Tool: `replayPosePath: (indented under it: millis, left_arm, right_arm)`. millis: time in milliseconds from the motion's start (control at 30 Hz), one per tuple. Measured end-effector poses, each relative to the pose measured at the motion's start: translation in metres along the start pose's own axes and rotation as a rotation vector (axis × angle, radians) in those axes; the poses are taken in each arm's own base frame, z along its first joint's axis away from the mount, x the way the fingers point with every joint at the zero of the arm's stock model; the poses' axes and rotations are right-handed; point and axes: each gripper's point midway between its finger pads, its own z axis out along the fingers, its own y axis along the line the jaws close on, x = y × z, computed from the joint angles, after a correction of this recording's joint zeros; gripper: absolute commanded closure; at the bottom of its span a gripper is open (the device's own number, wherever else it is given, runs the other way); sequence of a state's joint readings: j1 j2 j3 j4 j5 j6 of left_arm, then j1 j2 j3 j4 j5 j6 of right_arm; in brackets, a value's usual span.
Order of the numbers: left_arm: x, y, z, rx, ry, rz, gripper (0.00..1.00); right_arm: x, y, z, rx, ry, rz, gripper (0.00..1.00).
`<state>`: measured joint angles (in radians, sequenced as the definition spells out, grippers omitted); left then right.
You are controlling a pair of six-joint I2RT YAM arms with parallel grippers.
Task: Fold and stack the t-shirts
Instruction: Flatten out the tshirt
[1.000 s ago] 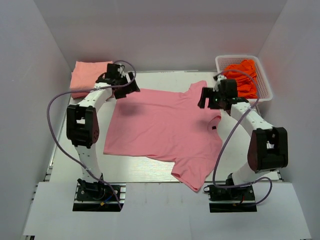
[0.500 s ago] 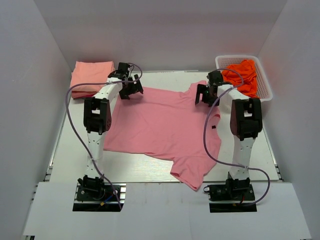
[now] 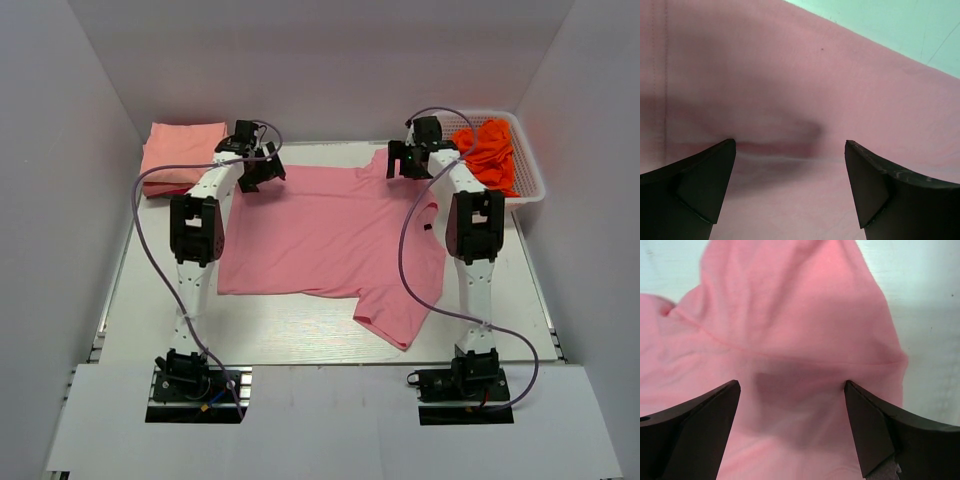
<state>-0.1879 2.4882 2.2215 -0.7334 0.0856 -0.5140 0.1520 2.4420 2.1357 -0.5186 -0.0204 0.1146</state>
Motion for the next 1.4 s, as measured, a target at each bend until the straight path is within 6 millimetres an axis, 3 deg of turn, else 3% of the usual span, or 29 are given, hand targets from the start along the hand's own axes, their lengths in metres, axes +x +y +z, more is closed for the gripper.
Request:
replayPosePath:
  millis: [67, 133, 233, 300, 367, 433, 533, 600, 733, 767, 833, 933, 1067, 1267, 1367, 1400]
  left_arm:
    - [0.002, 0.001, -0.006, -0.002, 0.002, 0.001, 0.00]
    - [0.007, 0.004, -0.020, -0.016, 0.010, 0.006, 0.00]
    - [0.008, 0.009, -0.059, -0.056, -0.016, 0.013, 0.00]
    - [0.018, 0.018, -0.096, -0.089, -0.032, -0.001, 0.00]
    - [0.033, 0.032, -0.142, -0.124, -0.062, -0.036, 0.00]
    - [0.051, 0.048, -0.180, -0.161, -0.089, -0.080, 0.00]
    - [0.090, 0.088, -0.220, -0.235, -0.101, -0.176, 0.00]
    - [0.122, 0.117, -0.223, -0.293, -0.061, -0.245, 0.00]
    - [0.206, 0.177, -0.201, -0.437, 0.130, -0.360, 0.10]
    - [0.227, 0.187, -0.198, -0.460, 0.181, -0.384, 0.12]
    - [0.251, 0.191, -0.195, -0.455, 0.239, -0.416, 0.18]
    - [0.261, 0.189, -0.193, -0.408, 0.232, -0.439, 0.27]
    - [0.262, 0.179, -0.190, -0.315, 0.196, -0.472, 0.54]
    - [0.259, 0.171, -0.184, -0.261, 0.184, -0.489, 0.60]
    - [0.254, 0.171, -0.180, -0.259, 0.176, -0.497, 0.82]
    - [0.253, 0.171, -0.178, -0.259, 0.176, -0.499, 1.00]
  right_arm:
    - [0.000, 0.004, -0.012, -0.023, -0.003, -0.021, 0.10]
    - [0.008, 0.011, -0.035, -0.045, 0.007, -0.042, 0.10]
    - [0.016, 0.028, -0.090, -0.090, -0.023, -0.068, 0.10]
    - [0.025, 0.043, -0.131, -0.128, -0.068, -0.080, 0.10]
    - [0.044, 0.061, -0.177, -0.172, -0.114, -0.084, 0.10]
    - [0.066, 0.073, -0.206, -0.205, -0.127, -0.074, 0.10]
    - [0.123, 0.085, -0.231, -0.247, -0.058, -0.020, 0.10]
    - [0.169, 0.086, -0.235, -0.254, 0.047, 0.029, 0.10]
    - [0.265, 0.082, -0.252, -0.244, 0.250, 0.131, 0.10]
    - [0.287, 0.080, -0.260, -0.239, 0.295, 0.155, 0.10]
    - [0.309, 0.079, -0.271, -0.230, 0.332, 0.189, 0.10]
    - [0.322, 0.077, -0.282, -0.218, 0.335, 0.240, 0.10]
    - [0.334, 0.075, -0.284, -0.201, 0.334, 0.298, 0.10]
    - [0.362, 0.069, -0.282, -0.156, 0.411, 0.351, 0.10]
    - [0.377, 0.070, -0.281, -0.156, 0.452, 0.369, 0.11]
    - [0.382, 0.070, -0.281, -0.159, 0.464, 0.373, 0.13]
